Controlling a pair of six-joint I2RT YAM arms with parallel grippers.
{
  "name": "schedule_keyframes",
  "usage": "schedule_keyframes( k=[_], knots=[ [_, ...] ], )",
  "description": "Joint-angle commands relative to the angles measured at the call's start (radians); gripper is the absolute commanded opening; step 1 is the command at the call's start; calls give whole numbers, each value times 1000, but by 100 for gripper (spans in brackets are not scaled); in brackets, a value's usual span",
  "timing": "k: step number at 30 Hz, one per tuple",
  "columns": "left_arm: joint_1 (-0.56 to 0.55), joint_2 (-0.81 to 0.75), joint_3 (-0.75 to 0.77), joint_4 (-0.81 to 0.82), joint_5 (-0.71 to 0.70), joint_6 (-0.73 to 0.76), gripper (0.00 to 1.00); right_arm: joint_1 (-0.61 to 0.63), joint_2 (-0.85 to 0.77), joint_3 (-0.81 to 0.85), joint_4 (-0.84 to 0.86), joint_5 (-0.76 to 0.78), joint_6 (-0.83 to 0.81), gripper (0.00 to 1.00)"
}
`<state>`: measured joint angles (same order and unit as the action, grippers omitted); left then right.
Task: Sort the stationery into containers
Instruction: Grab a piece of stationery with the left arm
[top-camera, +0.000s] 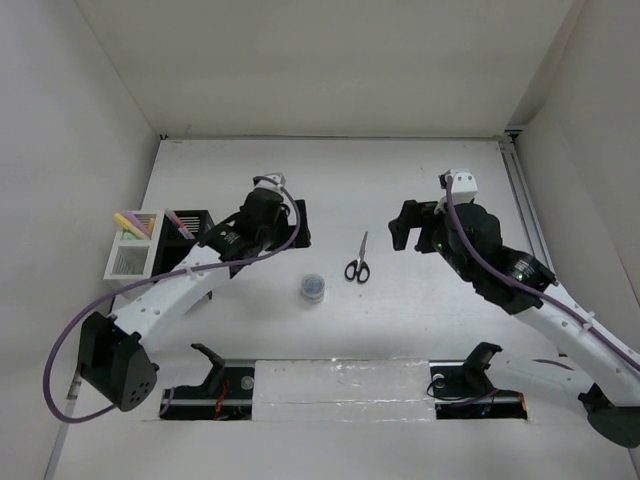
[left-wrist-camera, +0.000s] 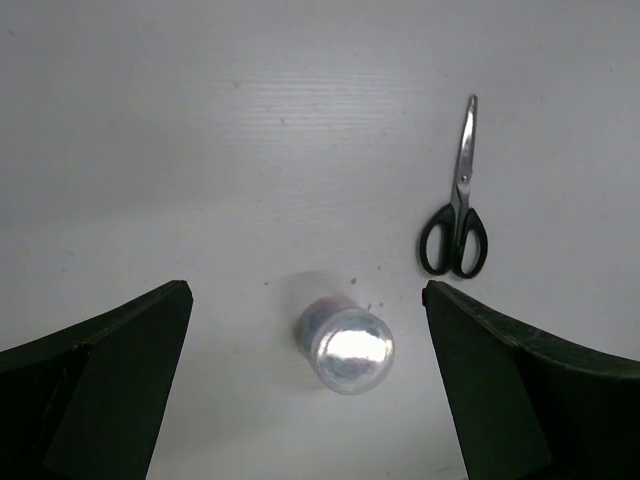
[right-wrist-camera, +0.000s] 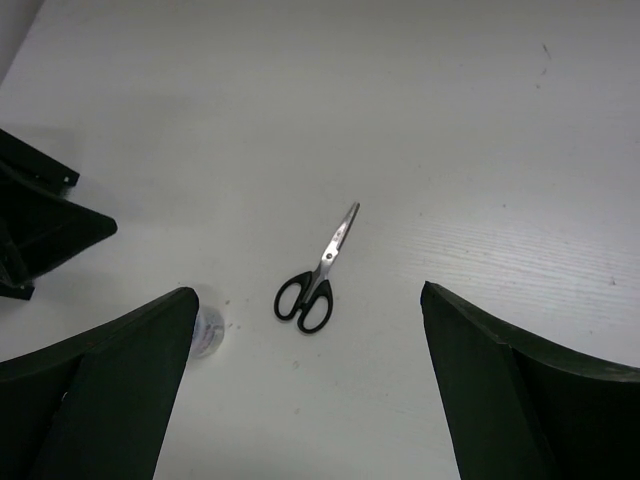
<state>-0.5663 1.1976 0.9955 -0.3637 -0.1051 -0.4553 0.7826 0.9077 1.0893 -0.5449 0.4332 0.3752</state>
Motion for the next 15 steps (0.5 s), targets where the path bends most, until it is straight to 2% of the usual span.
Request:
schedule_keyframes(
  k=[1,4,11,15],
  knots=[
    [-142,64,31,37,-28,-55,100,-17,2,23,-24,13,14,99],
    [-237,170,51,11,-93,-94,100,-28,2,14,-15,-17,14,99],
    [-339,298,42,-56,-183,-200,100,-37,2,-17,-6,-65,5,99],
    [-348,321,32,-95,-199,-235,100,-37,-7,-37,3,-88,-5,99]
  ],
)
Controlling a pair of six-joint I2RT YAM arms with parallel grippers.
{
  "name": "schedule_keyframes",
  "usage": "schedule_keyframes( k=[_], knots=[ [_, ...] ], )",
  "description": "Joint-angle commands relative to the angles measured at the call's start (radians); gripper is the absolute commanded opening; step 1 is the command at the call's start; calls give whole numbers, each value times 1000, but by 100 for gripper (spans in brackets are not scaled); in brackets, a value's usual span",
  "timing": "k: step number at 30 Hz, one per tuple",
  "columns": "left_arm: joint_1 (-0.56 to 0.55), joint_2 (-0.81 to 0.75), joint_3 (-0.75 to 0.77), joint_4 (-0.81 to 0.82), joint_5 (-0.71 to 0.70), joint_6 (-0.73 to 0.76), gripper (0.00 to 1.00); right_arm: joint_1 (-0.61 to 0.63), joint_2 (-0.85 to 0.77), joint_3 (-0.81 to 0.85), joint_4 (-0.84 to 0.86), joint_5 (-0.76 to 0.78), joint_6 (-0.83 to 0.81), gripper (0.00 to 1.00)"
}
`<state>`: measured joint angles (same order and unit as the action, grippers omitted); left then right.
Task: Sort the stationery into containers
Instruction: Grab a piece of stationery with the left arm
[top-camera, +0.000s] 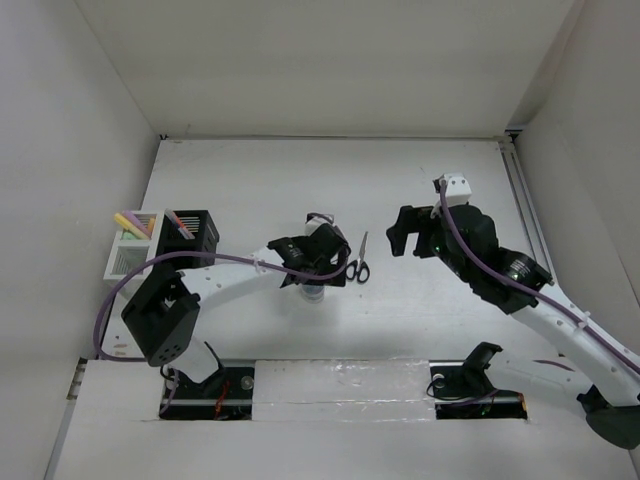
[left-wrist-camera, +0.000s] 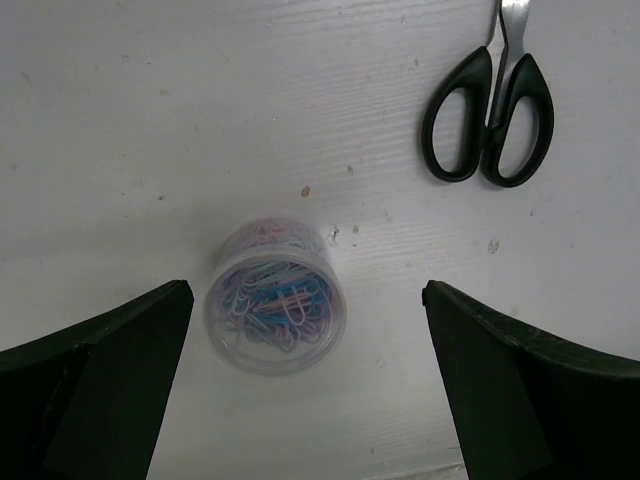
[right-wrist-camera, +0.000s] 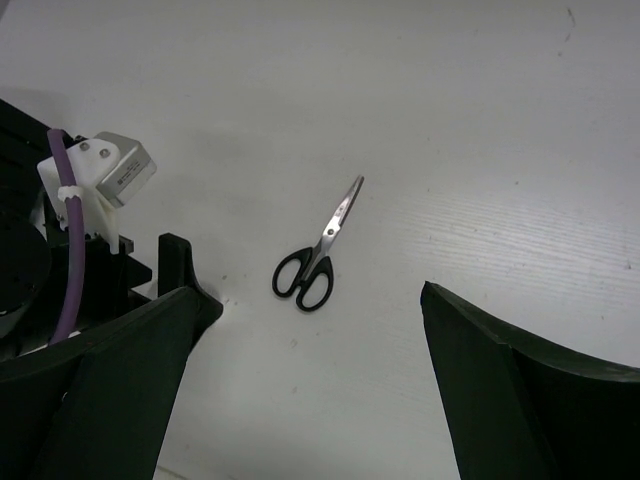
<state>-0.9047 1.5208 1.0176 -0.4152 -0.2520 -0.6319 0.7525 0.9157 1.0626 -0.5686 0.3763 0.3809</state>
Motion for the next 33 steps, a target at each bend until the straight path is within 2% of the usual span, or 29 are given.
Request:
schedule_keyframes(
  k=[1,12,17,22,27,28,31,32,33],
  knots=[
    [-10,-2,10,-43,-52,-58,100,-7,-15,-10,36,-31,-11,99],
    [-10,10,-59,-63,-49,-107,96,-7,-6,-10,67,-63,-31,99],
    [-10,32,-48,-50,-39,-107,88,-7,-6,-19,76,-74,-40,99],
    [-10,32,-48,-59,-39,-107,75,-16,-6,-19,76,-83,-40,99],
    [-10,41,-48,-59,-39,-107,49,-16,-6,-19,85,-93,-40,99],
    [-10,41,-39,-59,-39,-107,37,-16,-6,-19,85,-93,-40,99],
    [-10,41,-30,-68,-39,-98,21,-16,-6,-19,85,-93,-40,99],
    [-10,41,-18,-94,-52,-98,9,-16,-6,-19,85,-93,-40,99],
    [-10,41,-17,-94,-68,-107,3,-16,-6,-19,85,-102,-40,99]
  ],
)
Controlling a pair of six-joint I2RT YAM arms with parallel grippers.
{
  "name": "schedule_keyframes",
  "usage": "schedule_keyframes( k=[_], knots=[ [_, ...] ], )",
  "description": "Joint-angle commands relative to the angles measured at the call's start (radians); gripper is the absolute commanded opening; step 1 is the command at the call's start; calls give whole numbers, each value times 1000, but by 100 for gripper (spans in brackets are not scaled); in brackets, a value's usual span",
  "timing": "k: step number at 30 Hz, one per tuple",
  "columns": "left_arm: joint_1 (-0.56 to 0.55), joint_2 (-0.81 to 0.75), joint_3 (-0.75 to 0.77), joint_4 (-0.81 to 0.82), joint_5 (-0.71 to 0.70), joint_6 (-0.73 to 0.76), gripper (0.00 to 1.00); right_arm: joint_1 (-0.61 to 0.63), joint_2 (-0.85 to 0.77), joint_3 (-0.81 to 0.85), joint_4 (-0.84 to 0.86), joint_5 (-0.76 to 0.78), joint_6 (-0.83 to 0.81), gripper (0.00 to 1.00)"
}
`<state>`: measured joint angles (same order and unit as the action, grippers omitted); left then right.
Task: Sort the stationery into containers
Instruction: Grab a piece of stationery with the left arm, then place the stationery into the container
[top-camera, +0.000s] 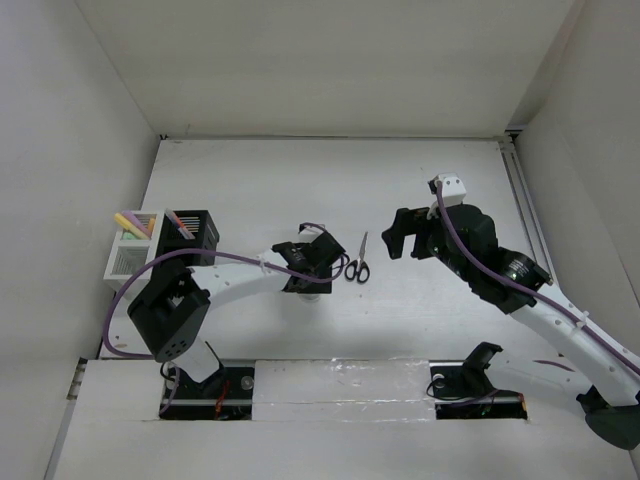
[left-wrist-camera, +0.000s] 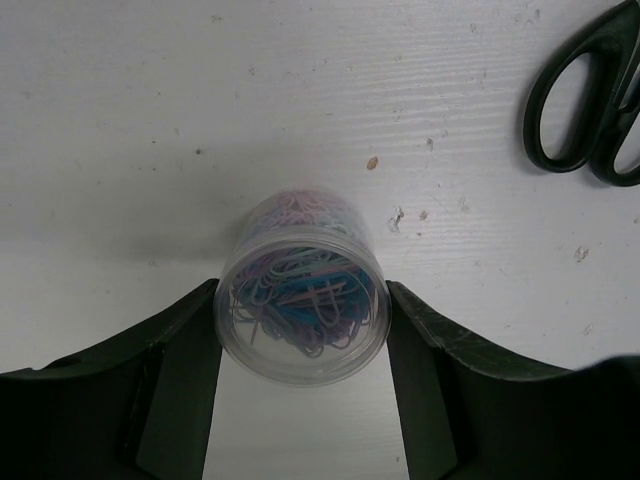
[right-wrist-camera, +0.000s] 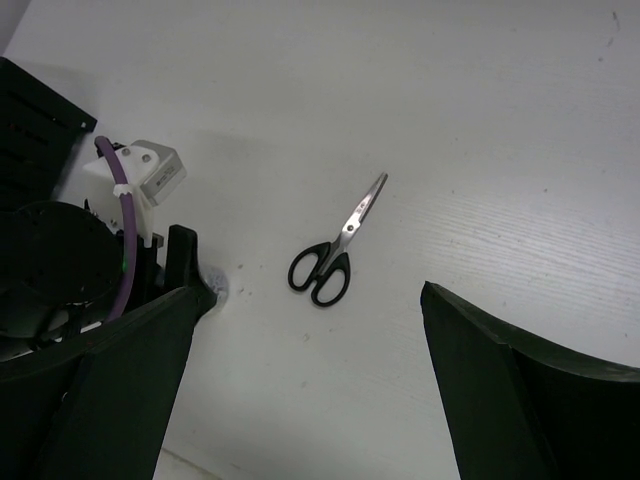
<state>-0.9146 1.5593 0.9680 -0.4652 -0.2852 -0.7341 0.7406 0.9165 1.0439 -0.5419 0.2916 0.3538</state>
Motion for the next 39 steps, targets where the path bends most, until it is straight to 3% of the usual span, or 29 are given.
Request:
schedule_keyframes(
  k=[1,4,11,15,17,18,19,21,25,30,39],
  knots=[
    [0,2,43,-62,-49,-5,0,-4,-7,-1,59,-17,-13,99],
    [26,-24,90,-115,-114,-19,0,-4,-7,-1,68,-26,-13,99],
    [242,-100,355,-269,-290,-4,0,-4,-7,-1,77,-60,-22,99],
    [457,-122,506,-352,-335,7,0,-4,2,8,86,-106,-47,99],
    [621,-160,541,-352,-315,16,0,-4,2,8,86,-115,-47,99],
    [811,-198,552,-352,-302,16,0,-13,2,-1,97,-143,-47,99],
    [813,-199,552,-352,-302,16,0,-14,2,-1,97,-143,-47,99],
    [937,-228,552,-362,-302,6,0,-14,2,-1,97,-164,-47,99],
    [1080,-261,526,-404,-358,-24,0,-14,2,-11,106,-186,-56,99],
    [1093,-340,448,-429,-449,-91,0,-4,2,-12,106,-206,-56,99],
    [1093,-331,322,-434,-505,-163,0,5,12,-21,106,-235,-65,99]
  ],
)
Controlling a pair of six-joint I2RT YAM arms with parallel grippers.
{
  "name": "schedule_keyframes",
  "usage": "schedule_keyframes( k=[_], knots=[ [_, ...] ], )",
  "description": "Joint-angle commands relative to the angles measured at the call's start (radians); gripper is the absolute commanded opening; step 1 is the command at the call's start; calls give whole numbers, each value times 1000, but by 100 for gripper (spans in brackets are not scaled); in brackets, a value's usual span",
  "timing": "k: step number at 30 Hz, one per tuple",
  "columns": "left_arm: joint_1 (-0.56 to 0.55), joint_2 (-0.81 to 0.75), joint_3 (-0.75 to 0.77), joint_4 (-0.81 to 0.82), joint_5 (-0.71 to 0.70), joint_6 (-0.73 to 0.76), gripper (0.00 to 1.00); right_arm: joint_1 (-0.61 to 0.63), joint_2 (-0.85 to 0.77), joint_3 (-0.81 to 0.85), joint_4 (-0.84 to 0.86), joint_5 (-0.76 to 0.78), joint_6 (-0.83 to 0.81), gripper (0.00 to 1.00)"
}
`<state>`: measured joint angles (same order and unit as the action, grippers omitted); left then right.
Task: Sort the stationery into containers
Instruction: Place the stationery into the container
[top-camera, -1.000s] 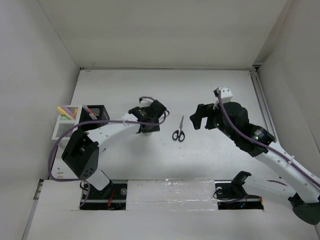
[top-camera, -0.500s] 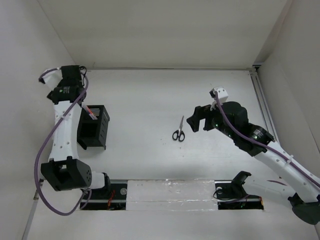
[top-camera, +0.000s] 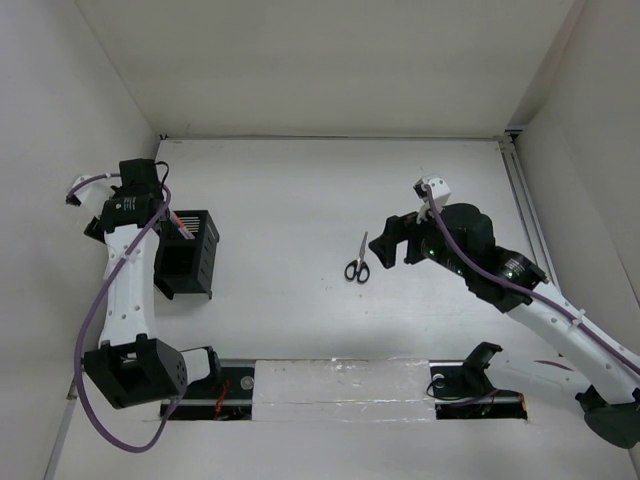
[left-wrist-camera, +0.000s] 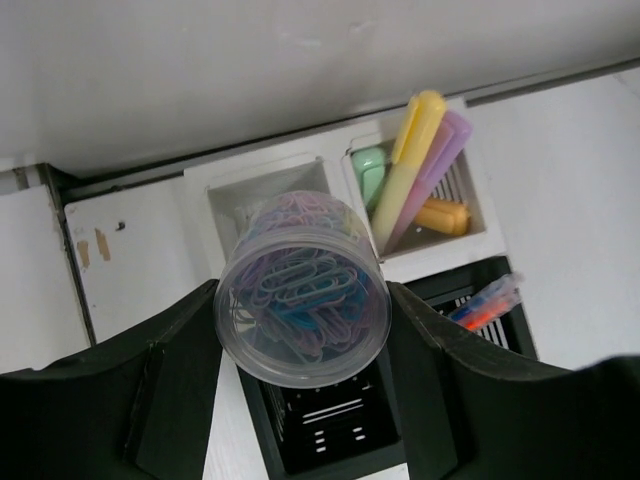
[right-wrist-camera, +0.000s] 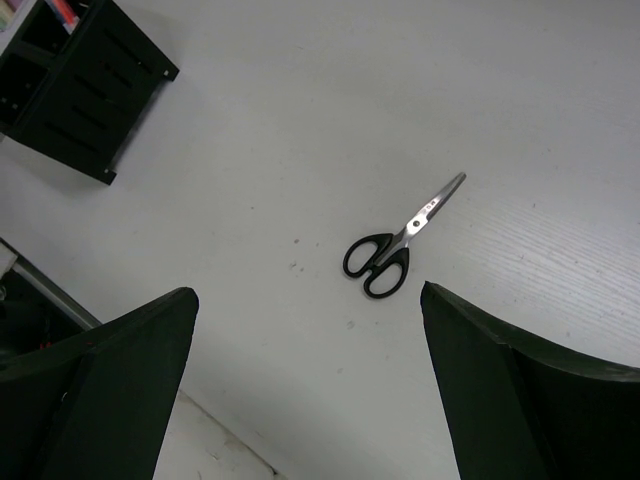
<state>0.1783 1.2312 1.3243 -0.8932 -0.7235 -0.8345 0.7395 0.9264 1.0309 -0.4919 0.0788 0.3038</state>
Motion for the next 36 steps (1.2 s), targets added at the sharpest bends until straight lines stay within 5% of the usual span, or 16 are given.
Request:
schedule_keyframes(
  k=[1,12,17,36],
  knots=[
    [0,-2,-48,5,-67,-72,0,6,2,-8,56,-22,-15,99],
    [19,30,-146,80,-53,-104,0,15,11,-8,65,-31,-25,99],
    [215,-19,-238,240,137,47,0,15,11,-17,65,-31,-25,99],
    [182,2,-238,280,175,106,0,24,29,-17,75,-13,-25,99]
  ],
)
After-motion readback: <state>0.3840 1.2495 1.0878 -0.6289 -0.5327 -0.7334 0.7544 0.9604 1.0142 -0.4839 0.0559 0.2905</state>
